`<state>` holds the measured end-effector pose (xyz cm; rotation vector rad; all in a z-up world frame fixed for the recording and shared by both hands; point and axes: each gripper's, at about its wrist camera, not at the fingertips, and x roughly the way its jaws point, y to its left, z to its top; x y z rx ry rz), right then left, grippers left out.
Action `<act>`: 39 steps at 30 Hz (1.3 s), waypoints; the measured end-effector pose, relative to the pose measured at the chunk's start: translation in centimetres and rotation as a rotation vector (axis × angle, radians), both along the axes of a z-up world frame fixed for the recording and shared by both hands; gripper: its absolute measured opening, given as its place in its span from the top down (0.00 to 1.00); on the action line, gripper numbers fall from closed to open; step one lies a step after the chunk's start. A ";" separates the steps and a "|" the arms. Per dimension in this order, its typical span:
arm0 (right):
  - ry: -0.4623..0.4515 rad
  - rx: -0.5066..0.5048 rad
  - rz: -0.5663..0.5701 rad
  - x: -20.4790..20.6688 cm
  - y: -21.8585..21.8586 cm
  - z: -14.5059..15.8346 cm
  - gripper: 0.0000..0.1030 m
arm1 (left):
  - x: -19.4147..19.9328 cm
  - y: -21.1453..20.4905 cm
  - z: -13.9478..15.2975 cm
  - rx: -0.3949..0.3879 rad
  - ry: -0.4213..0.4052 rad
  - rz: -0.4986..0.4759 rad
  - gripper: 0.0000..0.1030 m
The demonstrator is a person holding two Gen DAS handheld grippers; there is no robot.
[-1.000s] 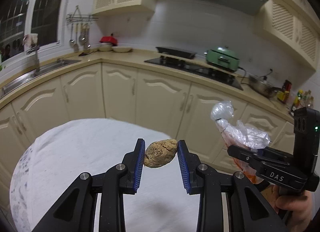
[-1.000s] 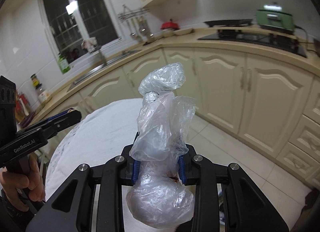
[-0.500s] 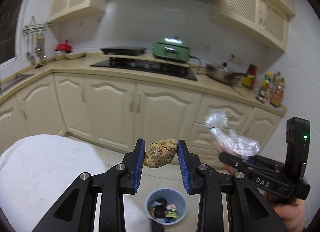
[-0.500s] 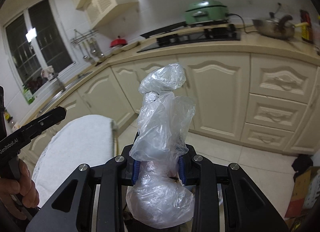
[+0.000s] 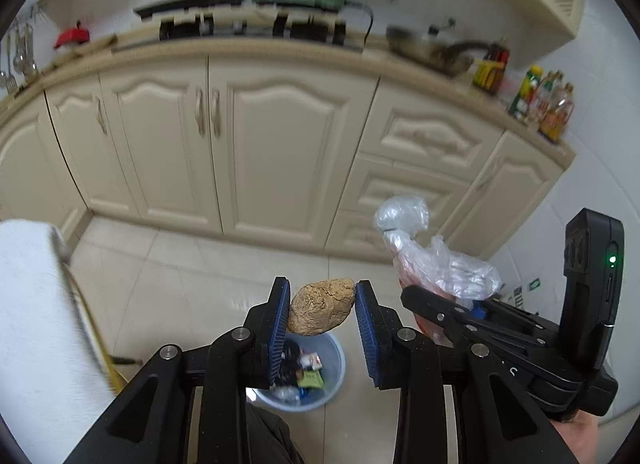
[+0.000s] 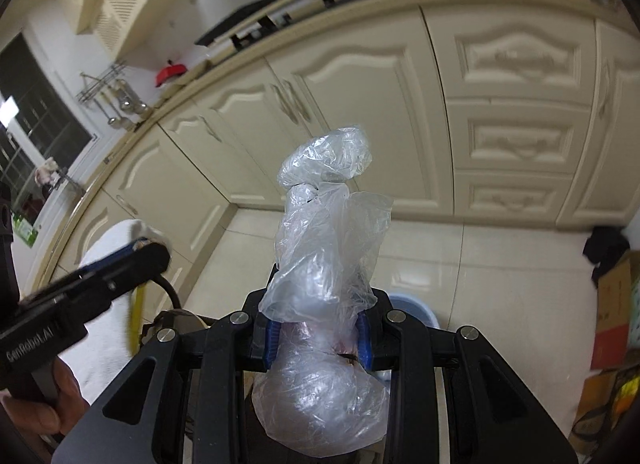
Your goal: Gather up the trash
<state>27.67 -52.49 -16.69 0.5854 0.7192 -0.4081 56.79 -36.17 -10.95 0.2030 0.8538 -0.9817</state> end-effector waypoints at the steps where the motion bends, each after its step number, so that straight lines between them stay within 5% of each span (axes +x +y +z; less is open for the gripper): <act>1: 0.004 0.010 -0.002 0.2 -0.4 -0.7 0.70 | 0.4 -0.9 -0.6 0.013 0.018 -0.006 0.70; 2: 0.009 0.021 -0.001 0.4 -0.8 -1.4 0.68 | 0.9 -2.1 -0.9 0.030 0.035 -0.011 0.68; 5: 0.050 0.064 -0.014 1.1 -2.1 -4.0 0.63 | 2.2 -4.3 -2.4 0.095 0.078 -0.007 0.38; 7: 0.064 0.102 -0.024 1.3 -2.8 -5.6 0.49 | 3.0 -4.6 -2.9 0.118 0.074 0.023 0.16; 8: 0.078 0.118 -0.028 1.3 -3.1 -6.3 0.37 | 3.4 -4.8 -2.8 0.128 0.067 0.035 0.15; 13: 0.089 0.140 -0.057 0.7 -3.1 -7.1 0.18 | 3.7 -5.5 -2.0 0.147 0.021 0.079 0.01; 15: 0.096 0.139 -0.070 0.5 -2.8 -7.0 0.00 | 3.0 -4.9 -1.6 0.144 -0.010 0.092 0.01; 26: 0.107 0.073 -0.075 1.5 0.0 -3.5 0.00 | -0.9 2.3 2.1 0.075 -0.099 0.143 0.01; 39: -0.027 -0.064 0.068 5.0 10.3 7.0 0.00 | -4.9 19.8 9.2 -0.068 -0.209 0.328 0.01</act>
